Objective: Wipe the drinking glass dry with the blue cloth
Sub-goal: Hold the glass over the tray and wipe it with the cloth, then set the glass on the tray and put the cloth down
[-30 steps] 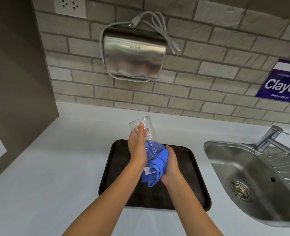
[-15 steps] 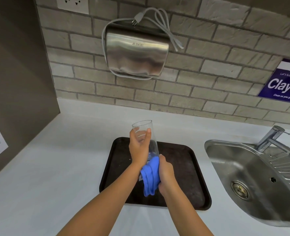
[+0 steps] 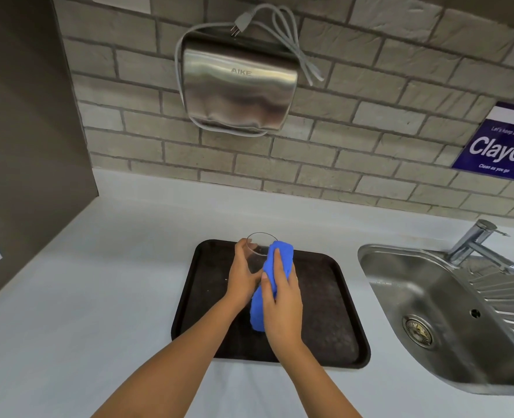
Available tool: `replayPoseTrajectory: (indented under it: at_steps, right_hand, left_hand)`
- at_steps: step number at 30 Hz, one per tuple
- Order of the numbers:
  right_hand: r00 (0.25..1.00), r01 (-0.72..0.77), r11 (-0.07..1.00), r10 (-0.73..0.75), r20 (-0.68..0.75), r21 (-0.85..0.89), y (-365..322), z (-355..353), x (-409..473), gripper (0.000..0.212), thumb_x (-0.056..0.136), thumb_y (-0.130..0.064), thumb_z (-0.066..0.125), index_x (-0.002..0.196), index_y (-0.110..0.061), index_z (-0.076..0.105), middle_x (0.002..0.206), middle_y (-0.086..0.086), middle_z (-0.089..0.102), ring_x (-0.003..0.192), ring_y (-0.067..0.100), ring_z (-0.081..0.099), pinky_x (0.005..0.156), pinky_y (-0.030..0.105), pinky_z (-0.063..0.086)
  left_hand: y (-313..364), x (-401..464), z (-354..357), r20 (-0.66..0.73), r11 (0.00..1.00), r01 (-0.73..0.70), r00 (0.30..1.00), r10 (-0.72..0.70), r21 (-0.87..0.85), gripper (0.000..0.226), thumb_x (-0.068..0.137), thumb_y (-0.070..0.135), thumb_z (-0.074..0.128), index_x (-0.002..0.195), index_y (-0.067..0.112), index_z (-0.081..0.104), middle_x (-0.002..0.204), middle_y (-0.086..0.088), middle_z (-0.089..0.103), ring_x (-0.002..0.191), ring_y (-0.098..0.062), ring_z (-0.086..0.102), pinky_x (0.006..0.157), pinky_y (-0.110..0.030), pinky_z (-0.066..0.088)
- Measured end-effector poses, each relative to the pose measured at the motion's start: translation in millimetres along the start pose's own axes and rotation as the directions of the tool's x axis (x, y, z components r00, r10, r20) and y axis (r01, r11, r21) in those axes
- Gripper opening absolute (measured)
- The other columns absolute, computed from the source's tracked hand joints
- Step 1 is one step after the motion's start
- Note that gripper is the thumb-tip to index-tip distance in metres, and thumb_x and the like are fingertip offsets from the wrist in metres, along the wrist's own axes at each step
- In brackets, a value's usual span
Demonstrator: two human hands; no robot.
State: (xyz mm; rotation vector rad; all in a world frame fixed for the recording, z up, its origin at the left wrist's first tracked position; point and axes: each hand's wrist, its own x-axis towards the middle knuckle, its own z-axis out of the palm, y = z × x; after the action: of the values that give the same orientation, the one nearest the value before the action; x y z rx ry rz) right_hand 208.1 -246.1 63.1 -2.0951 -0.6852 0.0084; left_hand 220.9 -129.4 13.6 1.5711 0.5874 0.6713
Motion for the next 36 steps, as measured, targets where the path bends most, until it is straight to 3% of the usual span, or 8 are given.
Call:
replayPoseTrajectory:
  at_steps: [5, 8, 11, 15, 19, 23, 31, 36]
  right_hand:
    - [0.995, 0.097, 0.995, -0.097, -0.004, -0.036, -5, 2, -3, 0.057, 0.101, -0.022, 0.051, 0.153, -0.026, 0.027, 0.150, 0.004, 0.043, 0.129, 0.016, 0.047, 0.112, 0.030, 0.042]
    - [0.980, 0.191, 0.977, -0.195, 0.038, 0.094, -8, 3, -8, 0.053, 0.100, -0.023, 0.053, 0.147, -0.039, 0.032, 0.154, -0.012, 0.029, 0.140, 0.005, 0.027, 0.114, 0.015, 0.022]
    - [0.965, 0.259, 0.966, -0.259, -0.036, -0.013, -15, 15, -11, 0.058, 0.098, -0.014, 0.058, 0.150, -0.023, 0.035, 0.149, 0.009, 0.043, 0.131, 0.021, 0.045, 0.112, 0.036, 0.040]
    - [0.953, 0.303, 0.949, -0.302, -0.017, 0.092, -39, 37, -17, 0.061, 0.099, -0.017, 0.057, 0.150, -0.033, 0.027, 0.149, 0.007, 0.038, 0.128, 0.014, 0.041, 0.110, 0.031, 0.038]
    - [0.959, 0.157, 0.939, -0.219, 0.178, 0.306, -74, 65, -29, 0.046, 0.103, -0.038, 0.040, 0.143, -0.054, 0.023, 0.156, -0.006, 0.026, 0.140, 0.010, 0.029, 0.117, 0.030, 0.027]
    - [0.928, -0.085, 0.858, -0.117, 0.353, 0.507, -94, 94, -41, 0.048, 0.107, -0.022, 0.035, 0.153, -0.034, 0.030, 0.155, -0.014, 0.026, 0.144, 0.004, 0.022, 0.117, 0.026, 0.022]
    - [0.945, -0.024, 0.935, -0.095, 0.313, 0.354, -95, 134, -42, 0.041, 0.087, 0.016, 0.050, 0.091, -0.019, 0.071, 0.125, -0.004, 0.055, 0.112, -0.002, 0.052, 0.094, 0.004, 0.037]
    - [0.901, -0.102, 0.956, -0.028, 0.432, 0.274, -85, 158, -26, 0.020, 0.094, -0.003, 0.054, 0.102, -0.018, 0.064, 0.092, -0.002, 0.050, 0.078, 0.010, 0.047, 0.071, 0.010, 0.043]
  left_hand:
    - [9, -3, 2, 0.050, 0.957, 0.176, 0.984, -0.169, -0.233, 0.077, 0.073, 0.070, 0.047, 0.127, 0.015, 0.056, 0.115, -0.007, 0.070, 0.105, -0.025, 0.068, 0.093, -0.040, 0.057]
    - [8, 2, 0, 0.054, 0.925, 0.253, 0.967, -0.248, -0.283, 0.034, 0.104, 0.043, 0.037, 0.096, 0.026, 0.065, 0.085, 0.004, 0.073, 0.078, -0.005, 0.073, 0.067, -0.017, 0.057]
    - [21, -8, -20, 0.083, 0.976, 0.191, 0.980, -0.183, -0.101, 0.029, 0.108, 0.018, 0.034, 0.088, 0.023, 0.054, 0.085, 0.002, 0.060, 0.075, -0.007, 0.062, 0.058, -0.005, 0.049]
    - [32, -30, -64, -0.031, 0.986, 0.125, 0.991, -0.130, -0.109, 0.029, 0.106, 0.023, 0.043, 0.095, 0.011, 0.068, 0.091, -0.005, 0.071, 0.085, -0.016, 0.067, 0.075, -0.021, 0.058]
    - [44, -69, -120, -0.028, 0.985, 0.138, 0.989, -0.142, -0.103, 0.050, 0.097, 0.065, 0.031, 0.096, 0.042, 0.075, 0.093, 0.013, 0.079, 0.086, 0.000, 0.073, 0.073, -0.016, 0.059]
    - [54, -86, -176, -0.135, 0.989, 0.079, 0.989, -0.062, 0.127, 0.022, 0.096, 0.038, 0.060, 0.108, 0.026, 0.073, 0.102, 0.003, 0.077, 0.097, -0.019, 0.072, 0.087, -0.035, 0.059]
    - [15, -76, -259, -0.197, 0.912, 0.218, 0.968, -0.157, 0.346, 0.022, 0.093, 0.027, 0.068, 0.108, 0.015, 0.076, 0.103, 0.000, 0.078, 0.096, -0.015, 0.071, 0.082, -0.025, 0.055]
    - [-10, -45, -260, -0.138, 0.857, 0.199, 0.979, -0.151, 0.475, 0.018, 0.090, 0.025, 0.069, 0.100, 0.012, 0.076, 0.097, -0.002, 0.078, 0.089, -0.021, 0.070, 0.077, -0.031, 0.054]
